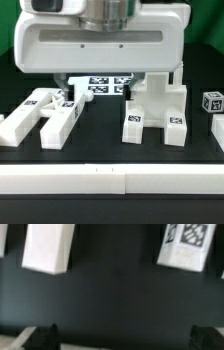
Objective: Assemble chair
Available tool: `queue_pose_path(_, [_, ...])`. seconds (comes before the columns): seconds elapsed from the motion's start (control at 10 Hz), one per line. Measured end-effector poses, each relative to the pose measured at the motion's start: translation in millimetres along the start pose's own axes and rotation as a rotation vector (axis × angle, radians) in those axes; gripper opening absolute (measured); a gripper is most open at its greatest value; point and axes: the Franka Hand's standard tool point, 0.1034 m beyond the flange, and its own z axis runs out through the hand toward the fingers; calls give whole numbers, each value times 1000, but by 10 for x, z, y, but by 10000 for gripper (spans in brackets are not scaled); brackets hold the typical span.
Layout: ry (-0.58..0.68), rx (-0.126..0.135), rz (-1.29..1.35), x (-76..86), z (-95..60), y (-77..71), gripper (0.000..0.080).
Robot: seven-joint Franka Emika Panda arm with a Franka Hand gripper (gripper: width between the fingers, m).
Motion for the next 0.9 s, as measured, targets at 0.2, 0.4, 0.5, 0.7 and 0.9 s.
queue_pose_path(0.2, [33,-2,36,-211,153,254,649])
queue_pose_path(0.4, [50,-9,40,-255,213,297,649])
queue_pose_path(0.5, [50,-9,40,-254,215,296,649])
queue_pose_path(0.7, [54,-7,82,-271,228,316,649])
queue_pose_path(0.9, [43,3,244,-441,312,414,649])
